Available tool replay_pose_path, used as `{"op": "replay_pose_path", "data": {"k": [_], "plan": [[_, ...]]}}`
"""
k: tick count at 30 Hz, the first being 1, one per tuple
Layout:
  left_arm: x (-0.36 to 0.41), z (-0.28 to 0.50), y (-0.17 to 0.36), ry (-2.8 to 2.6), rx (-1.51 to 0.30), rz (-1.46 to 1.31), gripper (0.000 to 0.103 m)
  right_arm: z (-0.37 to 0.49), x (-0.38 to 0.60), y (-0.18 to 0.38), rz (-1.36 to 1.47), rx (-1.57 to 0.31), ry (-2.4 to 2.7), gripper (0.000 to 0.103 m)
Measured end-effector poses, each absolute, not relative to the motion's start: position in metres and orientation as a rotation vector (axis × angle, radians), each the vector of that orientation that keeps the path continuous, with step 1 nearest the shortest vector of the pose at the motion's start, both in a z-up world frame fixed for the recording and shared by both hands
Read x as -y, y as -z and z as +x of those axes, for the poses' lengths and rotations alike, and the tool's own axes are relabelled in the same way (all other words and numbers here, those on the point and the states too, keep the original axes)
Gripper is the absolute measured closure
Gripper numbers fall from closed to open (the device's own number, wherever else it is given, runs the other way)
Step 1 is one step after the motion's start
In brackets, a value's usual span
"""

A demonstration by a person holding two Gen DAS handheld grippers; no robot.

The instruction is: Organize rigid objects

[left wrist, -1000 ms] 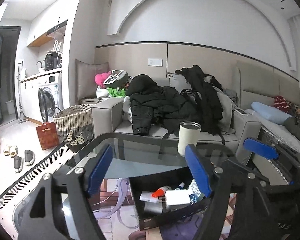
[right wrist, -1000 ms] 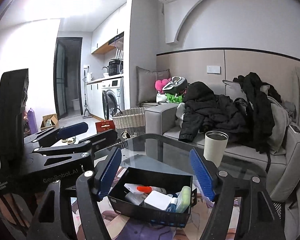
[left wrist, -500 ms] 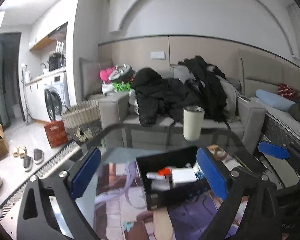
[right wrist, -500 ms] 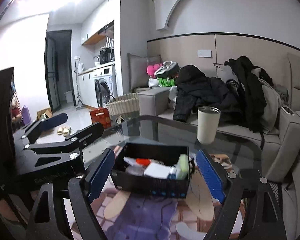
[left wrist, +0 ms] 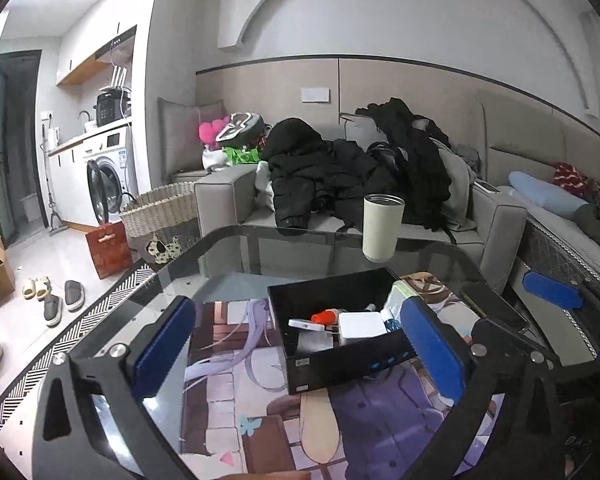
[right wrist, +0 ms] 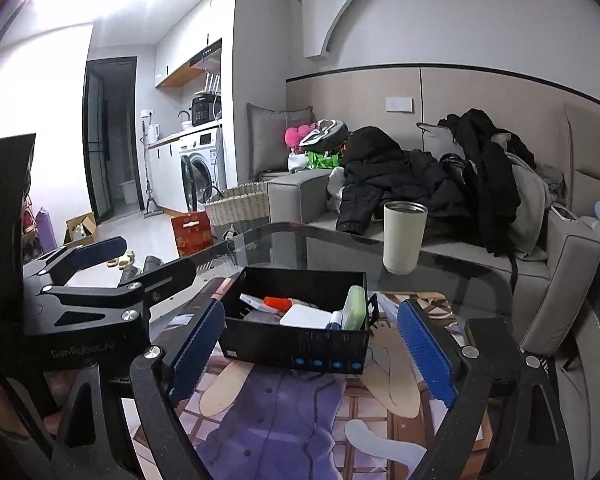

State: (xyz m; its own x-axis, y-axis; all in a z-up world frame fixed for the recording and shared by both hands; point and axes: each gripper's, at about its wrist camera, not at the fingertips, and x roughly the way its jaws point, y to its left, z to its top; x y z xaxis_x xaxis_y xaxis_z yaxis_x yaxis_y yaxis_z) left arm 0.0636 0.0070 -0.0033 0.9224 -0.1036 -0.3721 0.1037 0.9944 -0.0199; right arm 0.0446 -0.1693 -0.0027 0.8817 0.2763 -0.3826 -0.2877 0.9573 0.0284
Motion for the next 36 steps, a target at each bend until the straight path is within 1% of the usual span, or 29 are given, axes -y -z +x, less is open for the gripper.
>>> {"op": "replay_pose_path", "data": {"k": [36], "plan": [[-0.0119,0.0682,0.0048,0.073,-0.397,-0.021,0.000,0.0434,0.1629,-0.0031,-0.038,-0.365,-0.323,0.013]]}}
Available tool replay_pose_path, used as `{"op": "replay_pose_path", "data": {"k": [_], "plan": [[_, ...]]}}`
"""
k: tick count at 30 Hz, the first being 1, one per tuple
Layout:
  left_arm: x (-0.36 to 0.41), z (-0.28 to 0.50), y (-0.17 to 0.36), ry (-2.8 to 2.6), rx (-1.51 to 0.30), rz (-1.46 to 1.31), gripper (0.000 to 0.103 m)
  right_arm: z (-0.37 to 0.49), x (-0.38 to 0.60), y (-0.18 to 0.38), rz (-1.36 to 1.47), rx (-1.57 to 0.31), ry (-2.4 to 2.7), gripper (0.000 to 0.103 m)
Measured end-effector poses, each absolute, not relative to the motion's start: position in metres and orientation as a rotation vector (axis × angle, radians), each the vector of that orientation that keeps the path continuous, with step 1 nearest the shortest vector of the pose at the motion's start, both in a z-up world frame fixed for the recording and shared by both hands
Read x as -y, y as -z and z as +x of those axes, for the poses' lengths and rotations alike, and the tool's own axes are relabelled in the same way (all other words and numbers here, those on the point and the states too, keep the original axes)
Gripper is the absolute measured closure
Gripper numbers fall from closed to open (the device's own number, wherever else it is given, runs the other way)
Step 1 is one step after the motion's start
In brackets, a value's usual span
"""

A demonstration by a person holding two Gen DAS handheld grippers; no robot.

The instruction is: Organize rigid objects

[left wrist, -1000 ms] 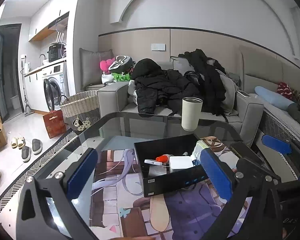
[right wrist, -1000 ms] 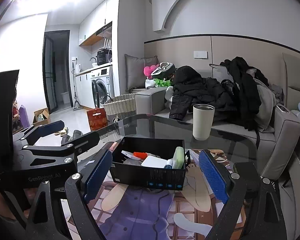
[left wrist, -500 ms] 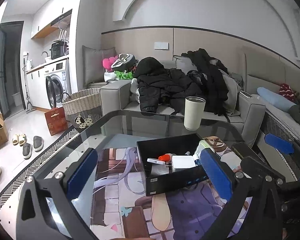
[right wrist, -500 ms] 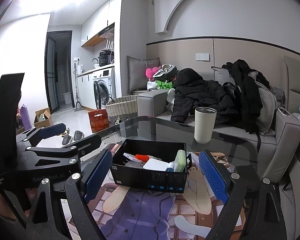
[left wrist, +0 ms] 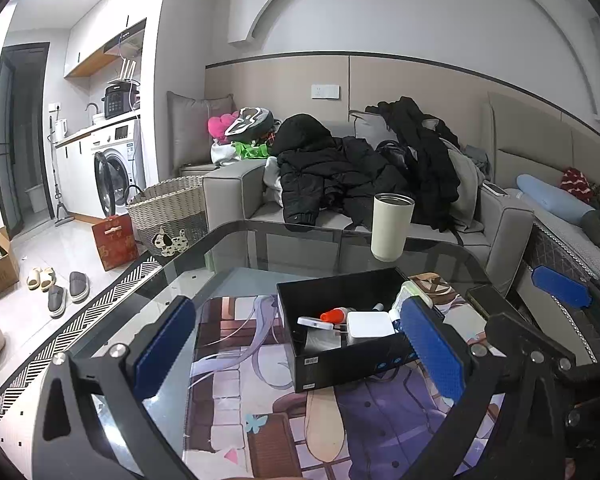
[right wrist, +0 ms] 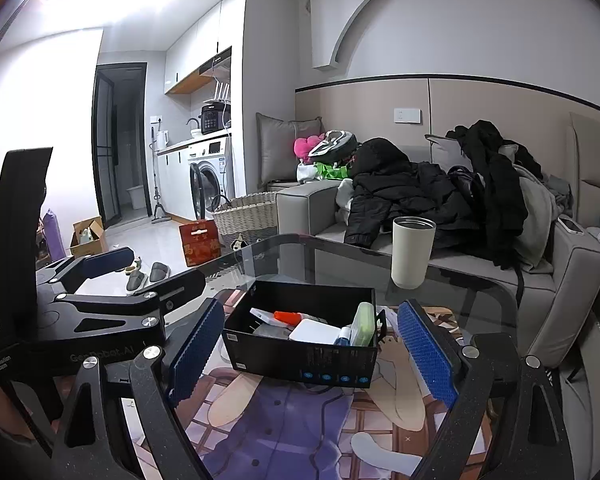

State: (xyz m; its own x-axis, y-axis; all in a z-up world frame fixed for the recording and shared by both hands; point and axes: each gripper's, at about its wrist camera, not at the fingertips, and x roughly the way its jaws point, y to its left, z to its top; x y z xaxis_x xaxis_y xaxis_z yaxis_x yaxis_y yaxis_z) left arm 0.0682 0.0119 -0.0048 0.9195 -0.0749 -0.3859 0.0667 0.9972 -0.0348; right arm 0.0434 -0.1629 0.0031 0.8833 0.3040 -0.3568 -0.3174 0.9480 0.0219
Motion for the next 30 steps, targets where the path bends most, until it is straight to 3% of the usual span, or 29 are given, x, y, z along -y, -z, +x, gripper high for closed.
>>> {"op": "replay_pose_path", "data": {"k": [30], "plan": [[-0.0141,0.0687,0.0080,0.033,-0.413,-0.028,0.000,0.0459,0.1580,0.0001,-0.039,-0.363,-0.343,0.013]]}}
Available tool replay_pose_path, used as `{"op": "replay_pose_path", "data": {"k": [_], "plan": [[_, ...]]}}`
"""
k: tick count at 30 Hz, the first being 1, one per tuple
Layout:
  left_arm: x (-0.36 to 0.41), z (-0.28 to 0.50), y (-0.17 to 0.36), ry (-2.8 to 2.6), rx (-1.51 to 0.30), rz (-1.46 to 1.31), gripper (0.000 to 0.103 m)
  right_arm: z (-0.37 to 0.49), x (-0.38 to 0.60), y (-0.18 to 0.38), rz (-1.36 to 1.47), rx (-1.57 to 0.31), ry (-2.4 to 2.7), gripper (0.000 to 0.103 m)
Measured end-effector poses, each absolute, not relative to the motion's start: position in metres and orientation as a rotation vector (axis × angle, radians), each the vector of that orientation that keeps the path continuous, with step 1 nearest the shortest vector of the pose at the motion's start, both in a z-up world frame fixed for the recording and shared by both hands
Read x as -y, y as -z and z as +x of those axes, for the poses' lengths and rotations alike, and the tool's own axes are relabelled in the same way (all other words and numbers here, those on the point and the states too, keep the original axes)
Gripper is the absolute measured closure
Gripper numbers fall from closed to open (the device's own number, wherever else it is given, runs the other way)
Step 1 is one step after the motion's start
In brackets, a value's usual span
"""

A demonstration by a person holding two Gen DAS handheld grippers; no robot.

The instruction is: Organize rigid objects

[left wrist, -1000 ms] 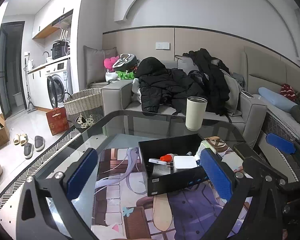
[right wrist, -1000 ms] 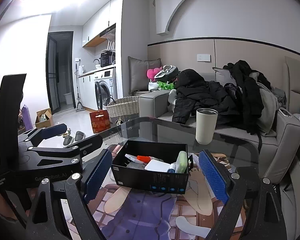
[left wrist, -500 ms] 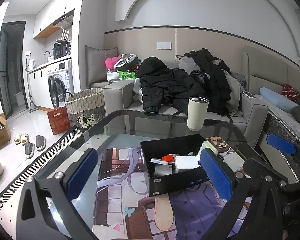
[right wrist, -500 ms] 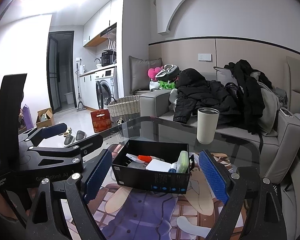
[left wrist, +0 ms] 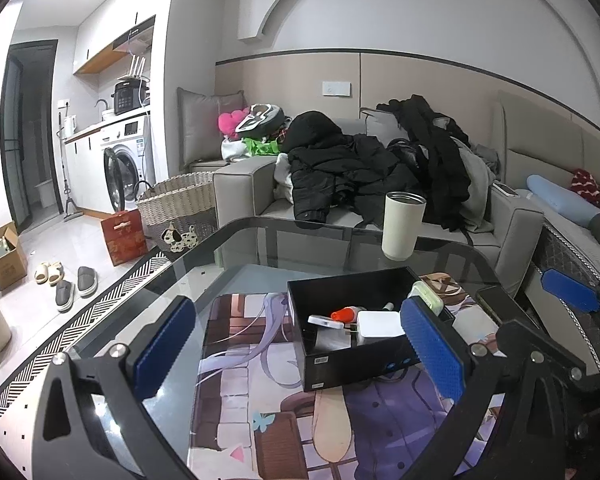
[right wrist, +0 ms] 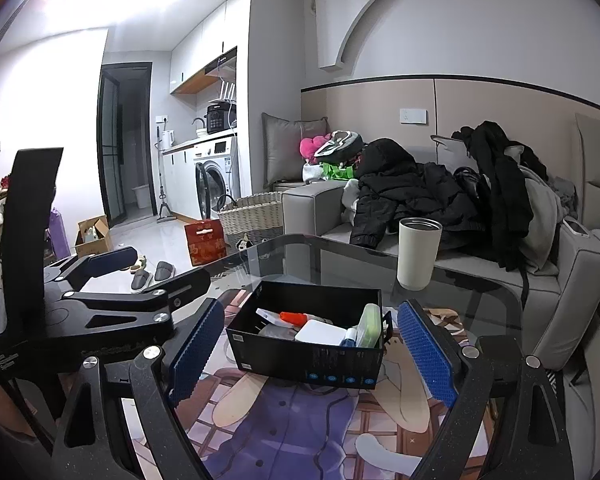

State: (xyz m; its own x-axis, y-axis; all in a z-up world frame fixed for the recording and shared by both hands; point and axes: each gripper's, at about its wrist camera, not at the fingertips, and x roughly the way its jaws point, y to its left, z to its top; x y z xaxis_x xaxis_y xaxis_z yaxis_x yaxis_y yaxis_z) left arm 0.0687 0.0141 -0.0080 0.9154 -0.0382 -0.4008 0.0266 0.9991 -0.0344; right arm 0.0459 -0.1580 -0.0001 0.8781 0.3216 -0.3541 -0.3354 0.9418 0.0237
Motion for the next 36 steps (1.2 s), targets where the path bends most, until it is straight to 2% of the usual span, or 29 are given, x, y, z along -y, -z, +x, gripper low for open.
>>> {"op": "replay_pose_path", "data": {"k": [36], "plan": [[-0.0128,0.0714,0.0068,0.044,-0.434,-0.036,0.000,0.0469,0.1565,-0.0030,-0.037,-0.359,-0.344,0.013]]}}
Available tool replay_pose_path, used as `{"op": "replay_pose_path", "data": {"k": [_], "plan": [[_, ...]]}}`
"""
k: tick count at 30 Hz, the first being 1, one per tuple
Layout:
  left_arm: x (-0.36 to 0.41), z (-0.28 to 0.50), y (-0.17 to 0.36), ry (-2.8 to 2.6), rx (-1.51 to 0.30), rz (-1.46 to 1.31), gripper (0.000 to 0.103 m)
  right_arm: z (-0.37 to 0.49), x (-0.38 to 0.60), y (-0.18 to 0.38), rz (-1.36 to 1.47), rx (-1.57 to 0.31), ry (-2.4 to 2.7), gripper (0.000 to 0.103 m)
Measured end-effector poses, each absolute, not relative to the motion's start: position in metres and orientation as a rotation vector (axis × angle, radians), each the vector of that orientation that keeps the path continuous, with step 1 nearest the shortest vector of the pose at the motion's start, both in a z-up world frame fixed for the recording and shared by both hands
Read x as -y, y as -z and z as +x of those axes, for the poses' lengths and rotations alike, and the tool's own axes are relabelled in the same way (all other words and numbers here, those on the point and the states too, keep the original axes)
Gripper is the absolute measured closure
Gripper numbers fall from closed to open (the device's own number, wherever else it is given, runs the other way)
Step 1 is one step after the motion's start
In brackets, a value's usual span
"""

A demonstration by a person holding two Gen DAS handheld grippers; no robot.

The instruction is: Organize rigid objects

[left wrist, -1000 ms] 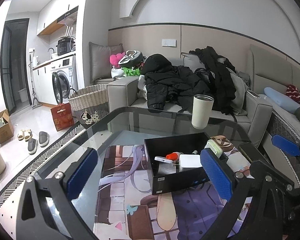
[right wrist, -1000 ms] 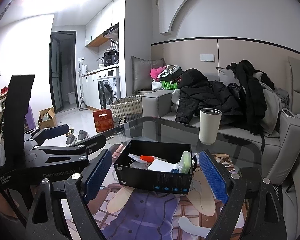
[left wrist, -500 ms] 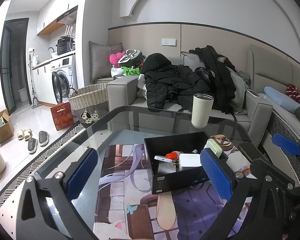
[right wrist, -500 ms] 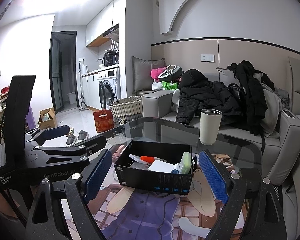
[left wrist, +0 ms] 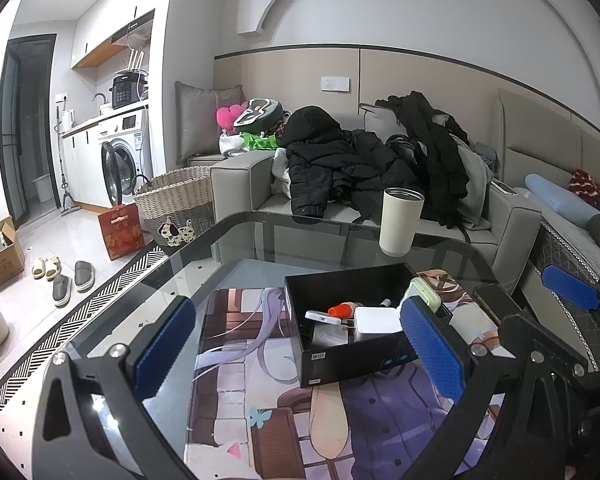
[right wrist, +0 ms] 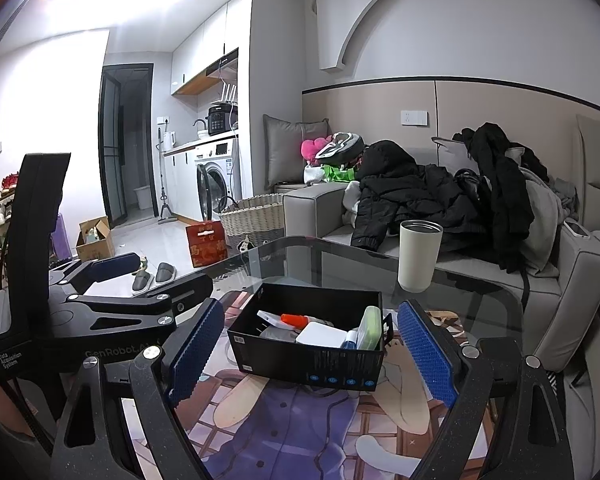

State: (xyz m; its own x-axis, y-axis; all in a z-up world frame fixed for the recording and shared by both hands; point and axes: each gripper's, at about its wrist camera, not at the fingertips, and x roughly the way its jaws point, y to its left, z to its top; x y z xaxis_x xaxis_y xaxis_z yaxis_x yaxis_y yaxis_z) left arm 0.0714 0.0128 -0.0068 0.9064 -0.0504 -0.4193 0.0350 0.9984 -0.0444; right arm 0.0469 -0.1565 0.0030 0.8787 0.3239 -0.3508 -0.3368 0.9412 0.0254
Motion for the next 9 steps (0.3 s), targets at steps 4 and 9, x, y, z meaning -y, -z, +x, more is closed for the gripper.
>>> {"op": "replay_pose_path", "data": {"k": [4,9], "plan": [[-0.0126,0.0712,0.0064,0.044,-0.436,-0.035,0.000,0.0468,0.1566,-0.0029,-0.038,-0.360,-0.345,0.013],[-0.0127,0.0713,0.0062,0.044,-0.434,-0.037,0.000,0.0467,0.1563,-0.0032,-0.037,-0.358,-0.346,0.013]]}}
